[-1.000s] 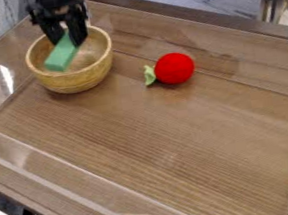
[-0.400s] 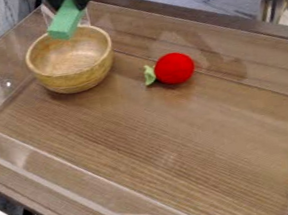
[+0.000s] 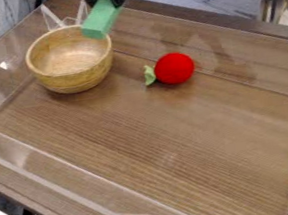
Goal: Remove the green stick from the brown bowl and put it on the table
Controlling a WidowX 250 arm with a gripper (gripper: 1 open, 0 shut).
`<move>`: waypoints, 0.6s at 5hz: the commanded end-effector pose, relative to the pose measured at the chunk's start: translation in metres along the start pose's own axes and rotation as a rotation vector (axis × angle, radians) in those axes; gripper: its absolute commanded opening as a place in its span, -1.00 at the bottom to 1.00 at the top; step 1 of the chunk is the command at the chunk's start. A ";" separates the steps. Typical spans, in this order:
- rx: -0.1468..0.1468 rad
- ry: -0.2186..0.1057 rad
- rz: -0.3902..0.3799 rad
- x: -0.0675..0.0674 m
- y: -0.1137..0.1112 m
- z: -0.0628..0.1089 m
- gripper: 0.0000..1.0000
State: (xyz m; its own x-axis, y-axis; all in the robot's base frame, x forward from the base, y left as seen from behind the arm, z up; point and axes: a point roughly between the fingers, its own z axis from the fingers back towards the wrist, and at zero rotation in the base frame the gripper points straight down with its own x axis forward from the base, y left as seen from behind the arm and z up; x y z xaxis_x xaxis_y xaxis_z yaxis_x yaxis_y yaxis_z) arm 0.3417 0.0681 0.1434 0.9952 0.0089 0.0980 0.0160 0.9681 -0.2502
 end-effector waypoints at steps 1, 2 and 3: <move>0.007 -0.052 -0.069 -0.001 -0.038 0.008 -1.00; 0.002 -0.022 -0.125 -0.007 -0.063 -0.012 -1.00; 0.009 0.008 -0.160 -0.015 -0.082 -0.040 -1.00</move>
State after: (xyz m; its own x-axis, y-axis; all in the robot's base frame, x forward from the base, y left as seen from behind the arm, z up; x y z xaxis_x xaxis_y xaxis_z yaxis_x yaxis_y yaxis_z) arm 0.3260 -0.0212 0.1013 0.9873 -0.1485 0.0565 0.1578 0.9578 -0.2402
